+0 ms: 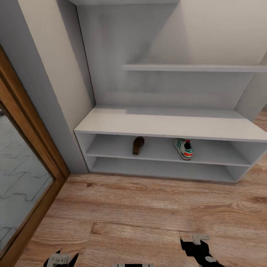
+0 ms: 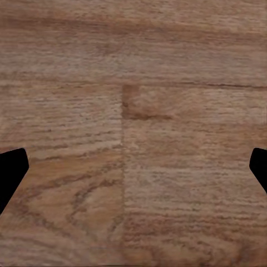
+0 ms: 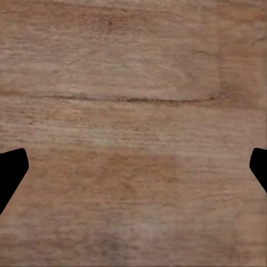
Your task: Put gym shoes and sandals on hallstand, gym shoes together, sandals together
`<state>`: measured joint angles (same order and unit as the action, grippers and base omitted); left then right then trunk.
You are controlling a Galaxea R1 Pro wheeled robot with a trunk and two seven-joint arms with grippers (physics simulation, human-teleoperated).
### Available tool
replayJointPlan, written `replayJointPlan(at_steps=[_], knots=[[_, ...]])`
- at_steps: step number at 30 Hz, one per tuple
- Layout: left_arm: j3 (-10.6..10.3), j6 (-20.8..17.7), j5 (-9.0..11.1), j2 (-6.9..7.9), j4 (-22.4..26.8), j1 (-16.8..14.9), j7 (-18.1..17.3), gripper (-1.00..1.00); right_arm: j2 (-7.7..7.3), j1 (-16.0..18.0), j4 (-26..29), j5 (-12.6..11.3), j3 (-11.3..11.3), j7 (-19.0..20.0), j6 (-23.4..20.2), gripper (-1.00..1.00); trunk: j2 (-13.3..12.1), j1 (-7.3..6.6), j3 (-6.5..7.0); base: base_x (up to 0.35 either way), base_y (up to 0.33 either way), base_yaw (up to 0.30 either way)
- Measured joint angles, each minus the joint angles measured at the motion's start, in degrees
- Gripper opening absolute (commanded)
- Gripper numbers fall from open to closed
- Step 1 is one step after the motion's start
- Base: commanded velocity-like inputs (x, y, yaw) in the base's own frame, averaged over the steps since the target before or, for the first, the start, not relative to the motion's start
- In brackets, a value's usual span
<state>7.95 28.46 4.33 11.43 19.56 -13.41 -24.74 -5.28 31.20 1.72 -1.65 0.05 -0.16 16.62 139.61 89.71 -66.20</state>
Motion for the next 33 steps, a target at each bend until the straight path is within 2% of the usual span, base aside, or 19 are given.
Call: replayJointPlan(at_steps=[8, 9, 10, 16, 33], knots=[[0.0, 0.1, 4.9, 0.02, -1.5, 0.0, 0.9, 1.00, 0.00, -0.8, -0.1, 0.0, 0.0, 0.0, 0.5, 1.00, 0.0, 0.00, 0.00, 0.000, 0.000, -0.010], [-0.1, 0.1, 6.5, 0.03, -2.0, 0.0, 1.0, 1.00, 0.03, -1.0, 0.0, -0.1, 0.0, -0.1, 0.5, 1.00, 0.0, 0.00, 0.00, 0.000, 0.000, -0.117], [-0.1, 0.1, 6.7, 0.02, -2.2, 0.0, 1.1, 1.00, 0.04, -1.0, -0.1, -0.1, 0.0, -0.1, 0.6, 1.00, 0.0, 0.00, 0.00, 0.000, 0.000, -0.152], [-0.1, 0.2, 7.5, 0.00, -3.1, 0.0, 1.1, 1.00, 0.06, -1.1, 0.0, -0.2, -0.1, -0.1, 0.7, 1.00, 0.0, 0.00, 0.00, 0.000, 0.000, -0.246], [-0.2, 0.2, 7.6, -0.01, -3.3, 0.0, 1.1, 1.00, 0.00, -1.3, 0.0, -0.4, -0.1, -0.3, 0.7, 1.00, 0.0, 0.00, 0.00, 0.000, 0.000, -0.295]])
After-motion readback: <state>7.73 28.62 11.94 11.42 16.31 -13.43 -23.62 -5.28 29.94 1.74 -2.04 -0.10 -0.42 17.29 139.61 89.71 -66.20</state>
